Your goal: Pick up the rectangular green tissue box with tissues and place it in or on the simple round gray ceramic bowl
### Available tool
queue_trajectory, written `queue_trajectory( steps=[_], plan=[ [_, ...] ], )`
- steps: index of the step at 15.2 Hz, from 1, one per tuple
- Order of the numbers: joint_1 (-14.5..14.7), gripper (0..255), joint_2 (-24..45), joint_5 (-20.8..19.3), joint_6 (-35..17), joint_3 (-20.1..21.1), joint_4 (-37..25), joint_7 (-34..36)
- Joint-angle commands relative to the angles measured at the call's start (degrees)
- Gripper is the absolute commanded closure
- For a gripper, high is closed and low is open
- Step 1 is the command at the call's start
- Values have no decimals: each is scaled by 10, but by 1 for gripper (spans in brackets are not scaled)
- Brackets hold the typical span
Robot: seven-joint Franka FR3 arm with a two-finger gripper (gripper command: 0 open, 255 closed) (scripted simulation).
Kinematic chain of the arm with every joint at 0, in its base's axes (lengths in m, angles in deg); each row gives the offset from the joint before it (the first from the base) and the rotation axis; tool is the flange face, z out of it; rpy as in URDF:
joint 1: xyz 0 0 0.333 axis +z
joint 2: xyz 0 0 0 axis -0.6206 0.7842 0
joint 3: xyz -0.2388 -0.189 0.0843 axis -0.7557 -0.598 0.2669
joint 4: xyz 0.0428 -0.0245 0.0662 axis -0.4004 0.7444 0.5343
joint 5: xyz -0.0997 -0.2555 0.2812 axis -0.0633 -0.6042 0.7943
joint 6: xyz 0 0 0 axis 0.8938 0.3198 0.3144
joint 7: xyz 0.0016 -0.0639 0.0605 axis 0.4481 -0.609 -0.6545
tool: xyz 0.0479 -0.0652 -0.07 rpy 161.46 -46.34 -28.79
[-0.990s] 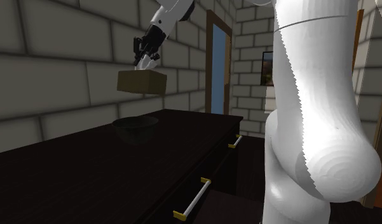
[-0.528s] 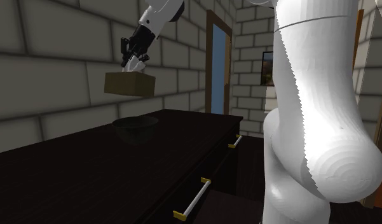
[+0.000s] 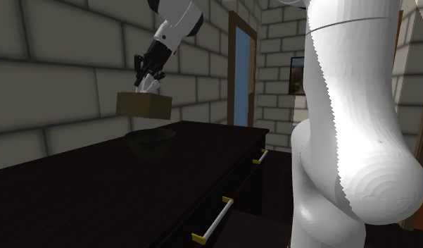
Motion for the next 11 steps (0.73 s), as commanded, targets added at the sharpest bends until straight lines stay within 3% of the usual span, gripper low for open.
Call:
queue_trajectory(
  steps=[1,11],
  plan=[
    [0,255,0,2,-13,0,15,-8],
    [2,255,6,22,-72,3,81,-49]
  ],
)
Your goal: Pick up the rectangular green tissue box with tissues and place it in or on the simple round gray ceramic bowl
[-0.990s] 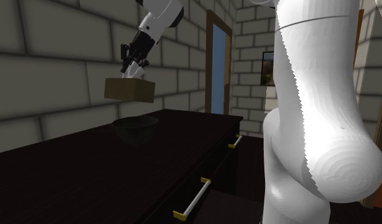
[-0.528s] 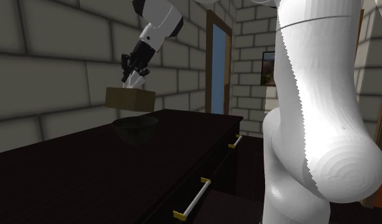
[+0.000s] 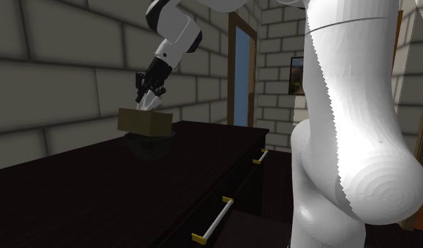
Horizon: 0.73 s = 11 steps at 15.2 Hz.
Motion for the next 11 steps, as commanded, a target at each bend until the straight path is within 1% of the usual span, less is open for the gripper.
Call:
queue_trajectory(
  steps=[1,7,8,11],
  plan=[
    [-1,255,3,4,-4,0,3,-5],
    [-1,255,3,4,-4,0,3,-5],
    [-1,0,4,4,-3,0,2,-5],
    [-1,0,3,4,-3,-1,2,-5]
  ],
)
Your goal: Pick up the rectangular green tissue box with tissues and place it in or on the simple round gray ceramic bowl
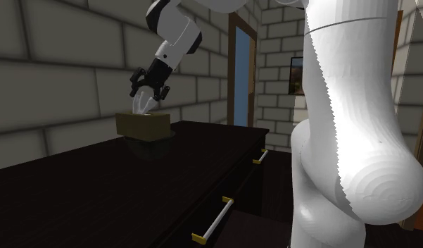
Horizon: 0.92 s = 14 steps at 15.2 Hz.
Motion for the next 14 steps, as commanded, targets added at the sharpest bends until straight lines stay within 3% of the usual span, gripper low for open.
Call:
queue_trajectory(
  steps=[1,6,14],
  plan=[
    [0,0,0,0,0,0,0,0],
    [-11,0,-27,-31,54,-12,-35,18],
    [-11,0,-27,-31,54,-12,-35,18]
  ],
)
